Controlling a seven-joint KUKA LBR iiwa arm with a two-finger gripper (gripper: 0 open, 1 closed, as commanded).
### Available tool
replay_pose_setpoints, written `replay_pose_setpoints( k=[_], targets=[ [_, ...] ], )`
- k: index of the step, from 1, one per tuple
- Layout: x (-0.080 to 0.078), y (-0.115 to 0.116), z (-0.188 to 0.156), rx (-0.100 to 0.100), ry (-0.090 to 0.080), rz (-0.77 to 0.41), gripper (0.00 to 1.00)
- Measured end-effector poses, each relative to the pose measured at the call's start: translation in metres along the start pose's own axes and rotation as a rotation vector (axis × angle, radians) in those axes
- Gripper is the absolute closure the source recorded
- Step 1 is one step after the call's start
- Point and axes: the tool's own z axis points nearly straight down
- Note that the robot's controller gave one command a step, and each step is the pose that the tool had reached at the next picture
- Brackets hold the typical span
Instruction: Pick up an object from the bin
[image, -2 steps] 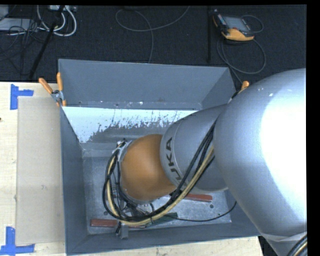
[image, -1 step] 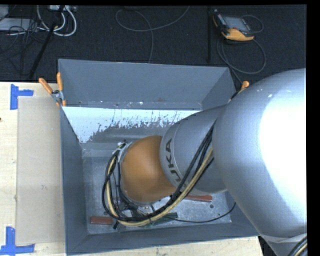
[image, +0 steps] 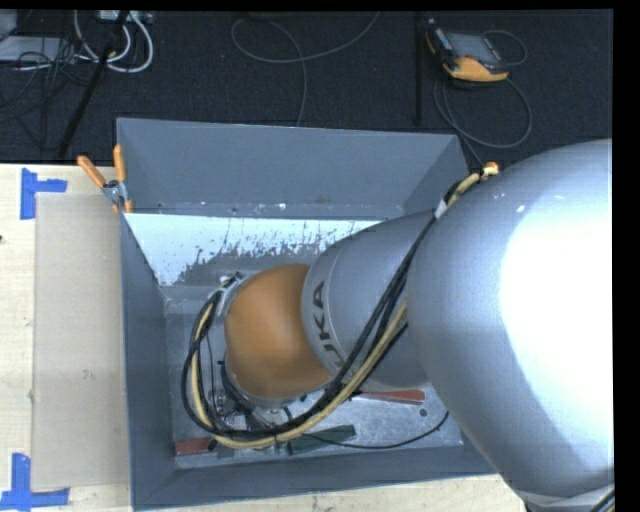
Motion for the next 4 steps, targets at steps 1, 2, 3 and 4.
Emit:
replay_pose_setpoints(
  k=[1, 2, 3, 4],
  targets=[
    [-0.009, -0.022, -0.144, -0.002, -0.009, 0.061, 1.00],
    [-0.008, -0.022, -0.140, 0.000, -0.001, 0.062, 0.00],
    [0.000, -0.051, 0.003, 0.002, 0.000, -0.136, 0.00],
    [0.001, -0.075, 0.009, -0.002, -0.016, -0.112, 0.00]
  ],
)
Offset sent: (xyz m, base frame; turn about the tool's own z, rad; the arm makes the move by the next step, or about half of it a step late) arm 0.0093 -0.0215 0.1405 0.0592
